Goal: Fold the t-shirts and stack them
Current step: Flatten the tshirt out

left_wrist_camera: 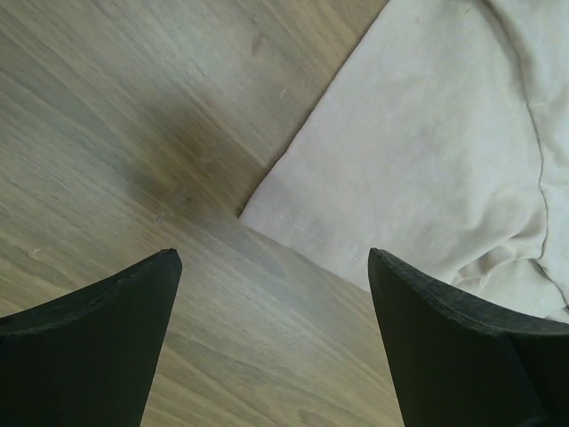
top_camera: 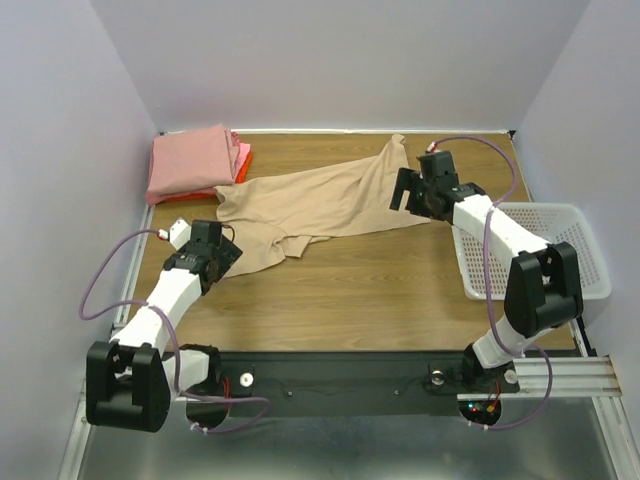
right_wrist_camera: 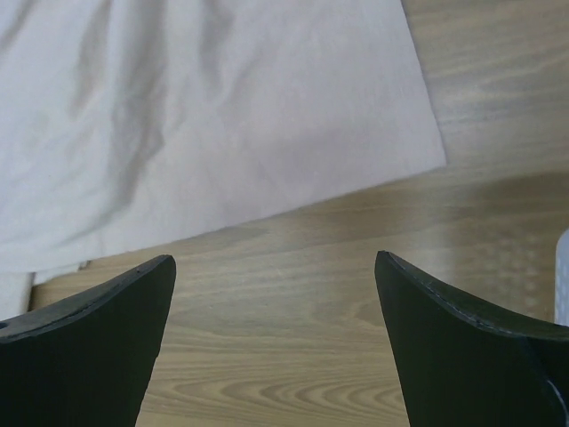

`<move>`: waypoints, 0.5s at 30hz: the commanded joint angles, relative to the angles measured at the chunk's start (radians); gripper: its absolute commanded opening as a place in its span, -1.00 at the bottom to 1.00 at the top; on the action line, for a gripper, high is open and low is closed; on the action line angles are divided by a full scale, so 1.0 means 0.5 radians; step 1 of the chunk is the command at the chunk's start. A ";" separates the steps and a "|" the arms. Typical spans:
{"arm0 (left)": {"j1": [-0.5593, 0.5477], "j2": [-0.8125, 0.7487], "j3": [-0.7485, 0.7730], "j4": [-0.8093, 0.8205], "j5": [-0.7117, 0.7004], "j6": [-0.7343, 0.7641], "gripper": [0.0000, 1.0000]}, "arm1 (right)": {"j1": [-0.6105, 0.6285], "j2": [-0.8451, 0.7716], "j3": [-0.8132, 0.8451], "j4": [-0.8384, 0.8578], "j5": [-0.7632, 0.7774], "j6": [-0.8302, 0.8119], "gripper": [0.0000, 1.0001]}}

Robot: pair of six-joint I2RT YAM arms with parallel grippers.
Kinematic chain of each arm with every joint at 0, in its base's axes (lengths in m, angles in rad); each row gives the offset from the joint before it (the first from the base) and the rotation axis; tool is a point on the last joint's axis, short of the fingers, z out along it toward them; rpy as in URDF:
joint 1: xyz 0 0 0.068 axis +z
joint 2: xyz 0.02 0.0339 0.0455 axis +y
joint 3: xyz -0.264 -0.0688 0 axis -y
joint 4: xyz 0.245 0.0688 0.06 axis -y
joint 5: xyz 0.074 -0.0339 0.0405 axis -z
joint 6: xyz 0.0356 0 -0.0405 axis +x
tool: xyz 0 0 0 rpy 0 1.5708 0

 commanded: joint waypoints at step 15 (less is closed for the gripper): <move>-0.003 0.646 0.173 0.157 0.046 -0.013 0.46 | -0.008 -0.243 -0.247 0.112 0.203 0.108 1.00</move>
